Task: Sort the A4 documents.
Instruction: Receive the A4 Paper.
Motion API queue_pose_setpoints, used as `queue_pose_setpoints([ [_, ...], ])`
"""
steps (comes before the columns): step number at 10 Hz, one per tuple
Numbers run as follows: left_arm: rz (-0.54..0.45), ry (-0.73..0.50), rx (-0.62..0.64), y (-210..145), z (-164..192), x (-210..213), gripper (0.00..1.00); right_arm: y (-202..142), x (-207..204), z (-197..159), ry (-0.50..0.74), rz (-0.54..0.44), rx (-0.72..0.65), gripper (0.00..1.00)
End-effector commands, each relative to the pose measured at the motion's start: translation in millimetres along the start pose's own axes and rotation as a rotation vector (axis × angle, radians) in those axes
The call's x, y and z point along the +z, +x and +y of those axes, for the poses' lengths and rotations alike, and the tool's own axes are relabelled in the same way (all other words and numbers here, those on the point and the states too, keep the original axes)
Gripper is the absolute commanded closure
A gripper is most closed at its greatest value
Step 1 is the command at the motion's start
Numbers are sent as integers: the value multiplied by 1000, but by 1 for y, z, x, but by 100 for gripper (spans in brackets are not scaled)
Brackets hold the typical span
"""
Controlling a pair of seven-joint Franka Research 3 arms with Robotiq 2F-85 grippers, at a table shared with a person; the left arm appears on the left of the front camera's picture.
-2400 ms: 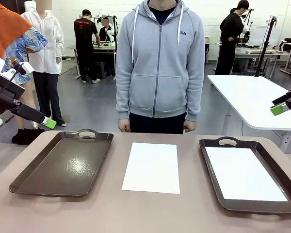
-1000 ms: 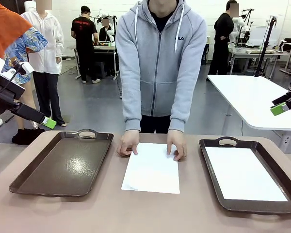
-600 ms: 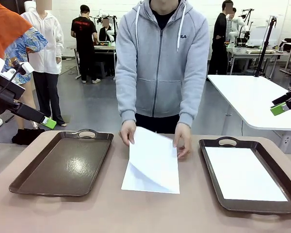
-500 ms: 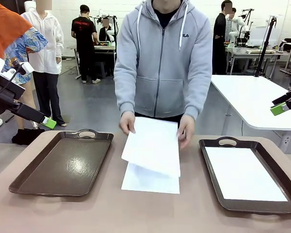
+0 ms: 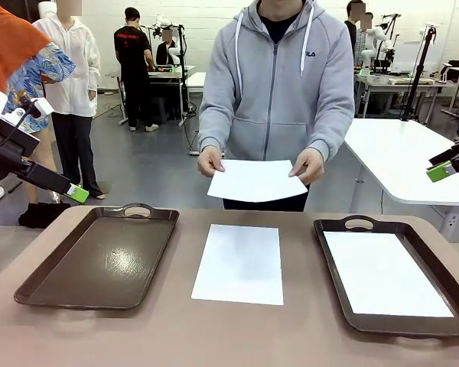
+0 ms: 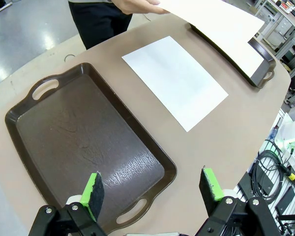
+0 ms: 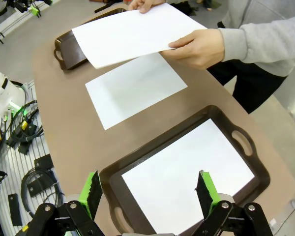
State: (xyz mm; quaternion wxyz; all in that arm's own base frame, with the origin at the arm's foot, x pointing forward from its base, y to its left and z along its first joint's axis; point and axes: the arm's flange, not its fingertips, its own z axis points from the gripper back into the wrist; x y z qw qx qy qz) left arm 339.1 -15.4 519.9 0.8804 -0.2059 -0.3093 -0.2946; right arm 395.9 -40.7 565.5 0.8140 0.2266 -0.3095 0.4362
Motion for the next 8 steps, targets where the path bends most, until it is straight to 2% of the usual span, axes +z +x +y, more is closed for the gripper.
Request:
queue_pose_setpoints([
  [1,-5,-16,-7,-1,2,0,0,0,0,0,0,0,-3,0],
  [8,-5,-16,-7,-1,2,0,0,0,0,0,0,0,-3,0],
])
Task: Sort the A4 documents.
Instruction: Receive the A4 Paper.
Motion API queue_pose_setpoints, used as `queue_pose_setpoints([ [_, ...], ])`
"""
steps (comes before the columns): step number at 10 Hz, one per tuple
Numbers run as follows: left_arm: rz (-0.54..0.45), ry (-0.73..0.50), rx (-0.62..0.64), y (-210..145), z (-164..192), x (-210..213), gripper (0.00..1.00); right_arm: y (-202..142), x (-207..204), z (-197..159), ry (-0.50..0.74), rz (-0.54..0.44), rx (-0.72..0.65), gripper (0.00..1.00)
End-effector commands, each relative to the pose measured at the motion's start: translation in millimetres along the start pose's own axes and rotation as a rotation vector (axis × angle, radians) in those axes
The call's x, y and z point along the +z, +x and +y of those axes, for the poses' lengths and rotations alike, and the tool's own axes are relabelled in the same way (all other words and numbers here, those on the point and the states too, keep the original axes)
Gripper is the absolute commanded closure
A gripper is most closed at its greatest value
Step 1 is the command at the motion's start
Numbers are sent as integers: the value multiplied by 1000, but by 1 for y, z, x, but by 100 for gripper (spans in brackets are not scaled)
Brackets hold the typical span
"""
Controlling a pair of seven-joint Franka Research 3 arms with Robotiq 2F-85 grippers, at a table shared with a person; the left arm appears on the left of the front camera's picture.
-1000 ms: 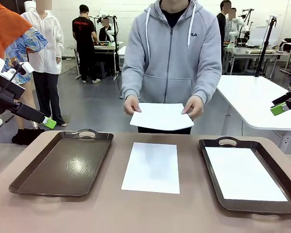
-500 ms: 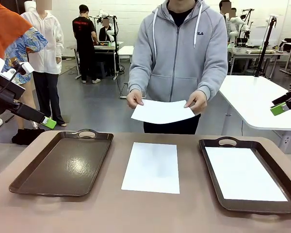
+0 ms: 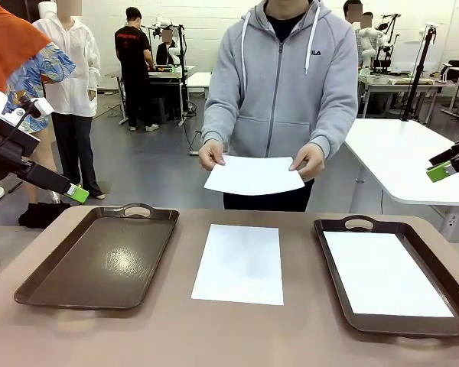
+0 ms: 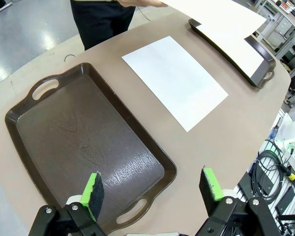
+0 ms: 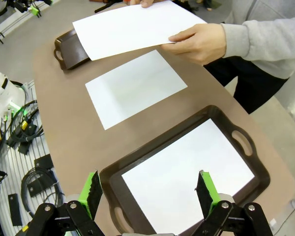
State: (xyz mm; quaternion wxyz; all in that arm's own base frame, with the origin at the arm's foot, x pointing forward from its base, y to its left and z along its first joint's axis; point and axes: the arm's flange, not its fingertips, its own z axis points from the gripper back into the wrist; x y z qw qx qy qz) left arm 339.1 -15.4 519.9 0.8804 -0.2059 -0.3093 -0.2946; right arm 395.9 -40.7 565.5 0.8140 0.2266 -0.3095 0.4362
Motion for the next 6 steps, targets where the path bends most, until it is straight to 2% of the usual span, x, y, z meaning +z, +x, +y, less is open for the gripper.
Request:
queue_pose_setpoints([
  [1,-5,-16,-7,-1,2,0,0,0,0,0,0,0,-3,0],
  [6,-5,-16,-7,-1,2,0,0,0,0,0,0,0,-3,0],
])
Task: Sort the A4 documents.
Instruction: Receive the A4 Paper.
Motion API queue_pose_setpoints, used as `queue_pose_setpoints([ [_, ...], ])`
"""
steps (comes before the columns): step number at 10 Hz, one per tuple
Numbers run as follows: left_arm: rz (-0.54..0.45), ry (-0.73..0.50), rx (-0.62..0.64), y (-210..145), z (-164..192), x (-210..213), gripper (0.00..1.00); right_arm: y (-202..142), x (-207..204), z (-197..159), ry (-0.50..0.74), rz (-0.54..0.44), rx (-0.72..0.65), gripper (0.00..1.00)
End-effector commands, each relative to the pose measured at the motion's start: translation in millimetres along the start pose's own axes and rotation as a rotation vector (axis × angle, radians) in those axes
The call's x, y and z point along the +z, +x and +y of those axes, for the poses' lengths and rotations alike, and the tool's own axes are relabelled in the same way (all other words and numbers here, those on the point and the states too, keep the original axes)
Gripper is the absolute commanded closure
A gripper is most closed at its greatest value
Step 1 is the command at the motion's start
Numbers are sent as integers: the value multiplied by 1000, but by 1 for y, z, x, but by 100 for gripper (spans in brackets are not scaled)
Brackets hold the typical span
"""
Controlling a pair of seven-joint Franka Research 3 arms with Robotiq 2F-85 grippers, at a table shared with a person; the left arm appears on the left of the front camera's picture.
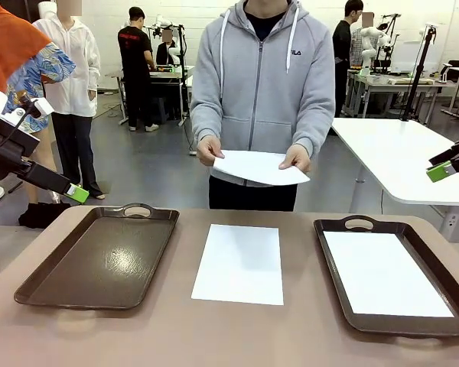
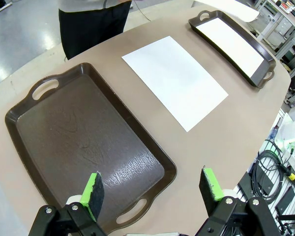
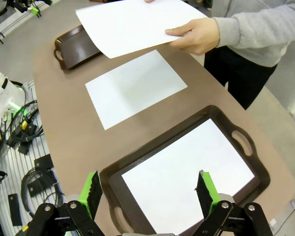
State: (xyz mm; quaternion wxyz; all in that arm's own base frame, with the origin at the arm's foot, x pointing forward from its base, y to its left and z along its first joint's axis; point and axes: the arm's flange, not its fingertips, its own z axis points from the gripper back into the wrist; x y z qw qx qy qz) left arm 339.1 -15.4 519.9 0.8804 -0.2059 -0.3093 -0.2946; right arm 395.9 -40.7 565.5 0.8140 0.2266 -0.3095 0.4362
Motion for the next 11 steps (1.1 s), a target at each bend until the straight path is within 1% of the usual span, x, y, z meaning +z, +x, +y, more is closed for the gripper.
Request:
queue_pose_setpoints([
  [1,-5,-16,-7,-1,2,0,0,0,0,0,0,0,-3,0],
  [11,-5,-16,-7,-1,2,0,0,0,0,0,0,0,-3,0],
])
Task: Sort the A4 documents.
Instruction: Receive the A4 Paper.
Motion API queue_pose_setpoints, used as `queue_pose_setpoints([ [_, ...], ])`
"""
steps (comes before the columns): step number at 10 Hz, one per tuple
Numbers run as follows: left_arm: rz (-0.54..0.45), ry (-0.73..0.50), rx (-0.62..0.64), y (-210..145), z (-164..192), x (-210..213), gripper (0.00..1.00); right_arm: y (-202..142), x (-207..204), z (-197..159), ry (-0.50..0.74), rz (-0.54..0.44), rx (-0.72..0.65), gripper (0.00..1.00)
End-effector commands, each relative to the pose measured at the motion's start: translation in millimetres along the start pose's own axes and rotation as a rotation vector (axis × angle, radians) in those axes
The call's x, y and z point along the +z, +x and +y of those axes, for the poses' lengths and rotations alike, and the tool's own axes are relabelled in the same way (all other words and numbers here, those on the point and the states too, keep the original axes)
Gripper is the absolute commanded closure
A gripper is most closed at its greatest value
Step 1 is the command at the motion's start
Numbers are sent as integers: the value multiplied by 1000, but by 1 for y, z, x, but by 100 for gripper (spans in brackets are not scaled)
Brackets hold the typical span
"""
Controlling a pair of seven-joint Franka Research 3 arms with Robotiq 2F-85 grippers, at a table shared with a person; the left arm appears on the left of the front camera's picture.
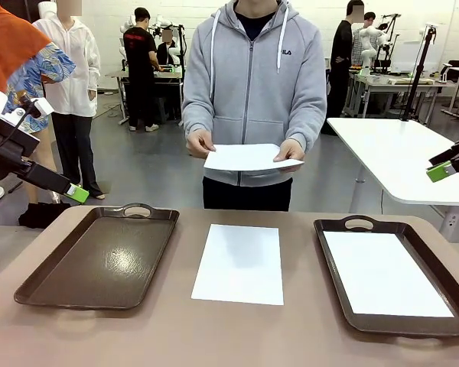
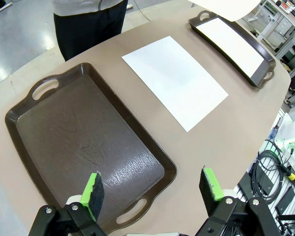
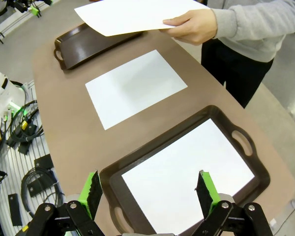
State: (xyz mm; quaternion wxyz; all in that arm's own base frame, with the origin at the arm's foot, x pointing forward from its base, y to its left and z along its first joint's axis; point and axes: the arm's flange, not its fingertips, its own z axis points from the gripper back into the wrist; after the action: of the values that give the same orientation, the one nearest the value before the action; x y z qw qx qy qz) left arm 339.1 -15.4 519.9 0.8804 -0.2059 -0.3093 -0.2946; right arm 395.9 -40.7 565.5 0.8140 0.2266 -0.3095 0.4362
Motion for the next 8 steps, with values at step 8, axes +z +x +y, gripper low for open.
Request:
queue_pose_setpoints([
  [8,-5,-16,-7,-1,2,0,0,0,0,0,0,0,-3,0],
])
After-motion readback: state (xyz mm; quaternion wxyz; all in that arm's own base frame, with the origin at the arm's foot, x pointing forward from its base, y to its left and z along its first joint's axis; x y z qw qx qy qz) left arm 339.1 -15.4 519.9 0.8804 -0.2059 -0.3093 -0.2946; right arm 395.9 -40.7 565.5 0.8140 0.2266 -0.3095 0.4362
